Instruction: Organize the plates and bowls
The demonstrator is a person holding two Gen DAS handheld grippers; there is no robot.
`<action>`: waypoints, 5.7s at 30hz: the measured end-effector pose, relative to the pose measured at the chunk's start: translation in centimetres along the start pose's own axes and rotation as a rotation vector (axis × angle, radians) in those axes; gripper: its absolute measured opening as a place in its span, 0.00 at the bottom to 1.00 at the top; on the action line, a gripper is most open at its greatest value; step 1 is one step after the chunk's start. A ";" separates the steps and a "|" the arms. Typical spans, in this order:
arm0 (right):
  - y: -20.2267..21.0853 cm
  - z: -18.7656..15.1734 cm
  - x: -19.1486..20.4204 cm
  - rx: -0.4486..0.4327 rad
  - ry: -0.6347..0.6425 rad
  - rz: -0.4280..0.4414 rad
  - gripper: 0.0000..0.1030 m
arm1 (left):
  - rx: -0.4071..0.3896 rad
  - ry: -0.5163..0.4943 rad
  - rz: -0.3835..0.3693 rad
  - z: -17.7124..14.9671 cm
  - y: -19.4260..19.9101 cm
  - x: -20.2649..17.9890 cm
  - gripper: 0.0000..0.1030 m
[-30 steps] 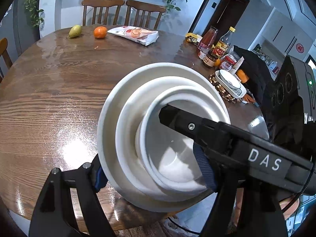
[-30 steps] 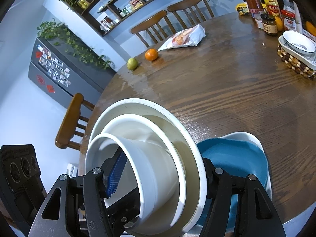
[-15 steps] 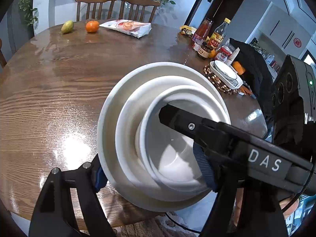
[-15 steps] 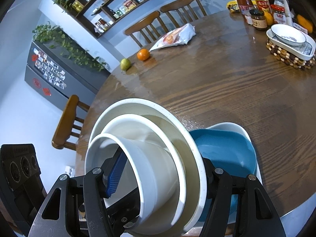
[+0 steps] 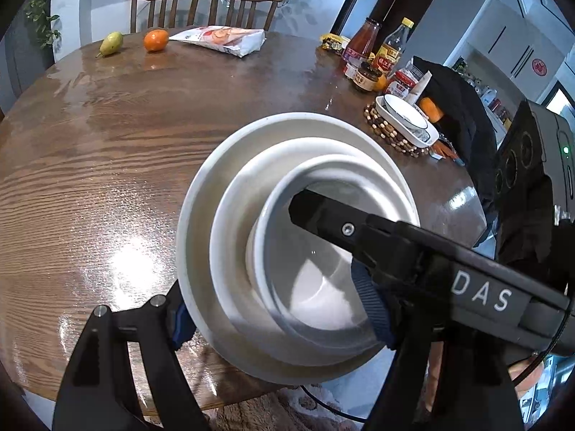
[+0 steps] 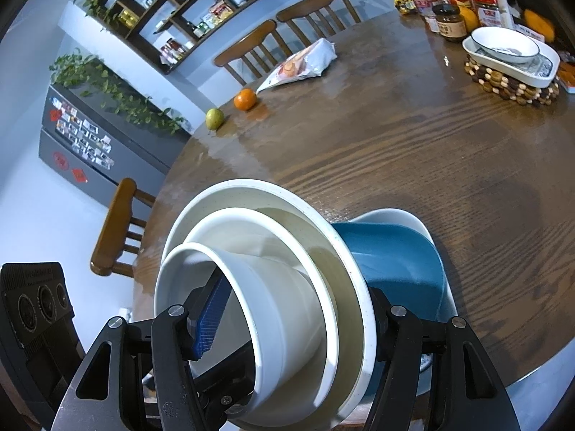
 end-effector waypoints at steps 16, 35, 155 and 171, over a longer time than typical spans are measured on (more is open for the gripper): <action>0.8 -0.4 -1.8 -0.005 -0.032 -0.030 0.65 | 0.036 -0.013 -0.019 -0.6 -1.3 -1.1 0.73; 0.4 -0.8 -3.2 0.019 -0.055 -0.055 0.65 | 0.085 -0.004 -0.029 -0.8 -2.6 -1.2 0.73; 6.7 -1.9 -1.0 -0.313 0.231 -0.205 0.82 | -0.233 -0.097 0.080 -3.7 4.3 0.6 0.95; 8.1 -5.3 0.0 -0.384 0.391 -0.199 0.87 | -0.248 -0.109 0.113 -7.1 5.0 1.3 0.99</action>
Point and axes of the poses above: each gripper's, at about its wrist camera, not at the fingertips, and y roughly against the way its jaws point, x to its left, z to its top, the point moved 3 cm from there along -y, roughly the way its jaws point, and after that the axes turned 9 degrees about -x, right-handed, at the moved point
